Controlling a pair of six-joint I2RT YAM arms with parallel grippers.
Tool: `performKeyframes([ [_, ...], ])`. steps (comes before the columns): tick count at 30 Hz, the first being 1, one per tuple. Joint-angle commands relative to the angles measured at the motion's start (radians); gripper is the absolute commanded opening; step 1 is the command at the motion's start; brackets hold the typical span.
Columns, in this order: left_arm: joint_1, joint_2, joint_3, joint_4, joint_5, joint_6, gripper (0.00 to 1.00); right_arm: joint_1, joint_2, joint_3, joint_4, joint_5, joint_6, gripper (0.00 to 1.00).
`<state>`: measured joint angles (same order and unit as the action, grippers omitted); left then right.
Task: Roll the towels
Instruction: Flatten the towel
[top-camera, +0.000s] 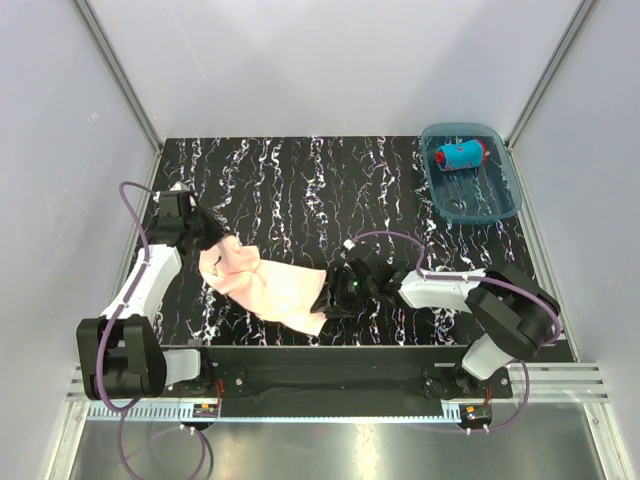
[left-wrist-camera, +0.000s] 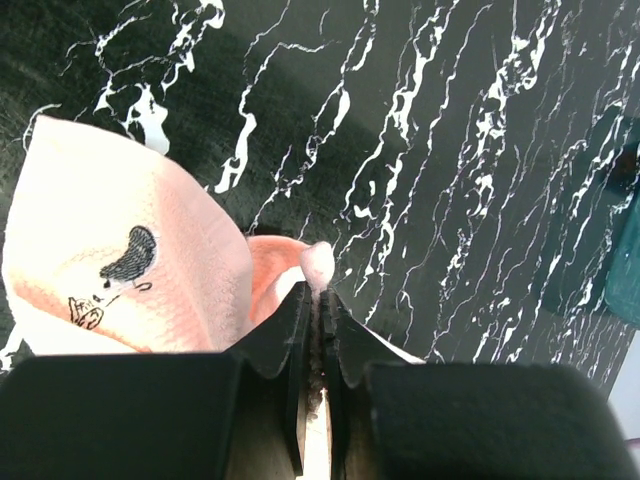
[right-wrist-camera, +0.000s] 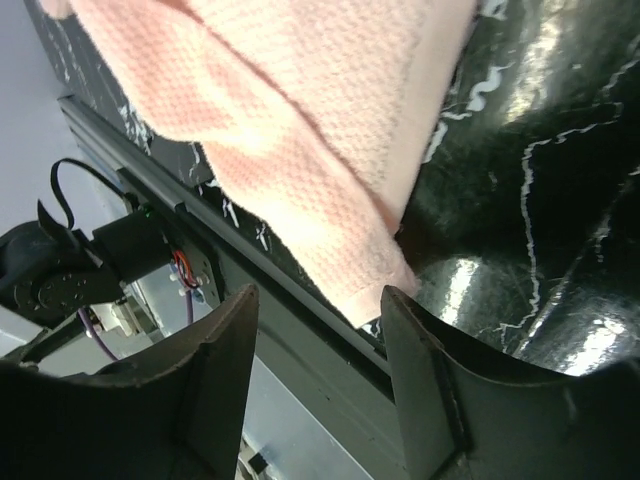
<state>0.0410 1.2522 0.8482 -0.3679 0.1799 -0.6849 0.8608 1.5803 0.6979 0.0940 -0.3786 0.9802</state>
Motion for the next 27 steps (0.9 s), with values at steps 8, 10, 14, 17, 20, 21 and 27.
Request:
performKeyframes([
  [8, 0.019, 0.009, -0.014, 0.046, 0.021, 0.028, 0.09, 0.0, -0.069, -0.006, -0.06, 0.128, -0.008, 0.65],
  [10, 0.022, 0.007, -0.02, 0.044, 0.021, 0.033, 0.09, 0.0, -0.13, -0.027, -0.08, 0.162, -0.009, 0.72],
  [14, 0.022, 0.01, -0.034, 0.063, 0.032, 0.027, 0.09, 0.001, -0.14, -0.029, -0.114, 0.167, -0.014, 0.75],
  [17, 0.023, 0.016, -0.037, 0.072, 0.044, 0.021, 0.09, 0.001, -0.067, -0.04, -0.021, 0.127, 0.003, 0.7],
  [20, 0.023, 0.016, -0.031, 0.066, 0.041, 0.022, 0.09, 0.009, -0.014, -0.044, 0.021, 0.109, 0.025, 0.68],
  [21, 0.023, 0.015, -0.026, 0.063, 0.04, 0.024, 0.09, 0.015, -0.005, -0.04, 0.024, 0.109, 0.026, 0.67],
  [27, 0.023, 0.015, -0.023, 0.057, 0.035, 0.031, 0.09, 0.029, 0.044, -0.037, 0.067, 0.092, 0.037, 0.64],
])
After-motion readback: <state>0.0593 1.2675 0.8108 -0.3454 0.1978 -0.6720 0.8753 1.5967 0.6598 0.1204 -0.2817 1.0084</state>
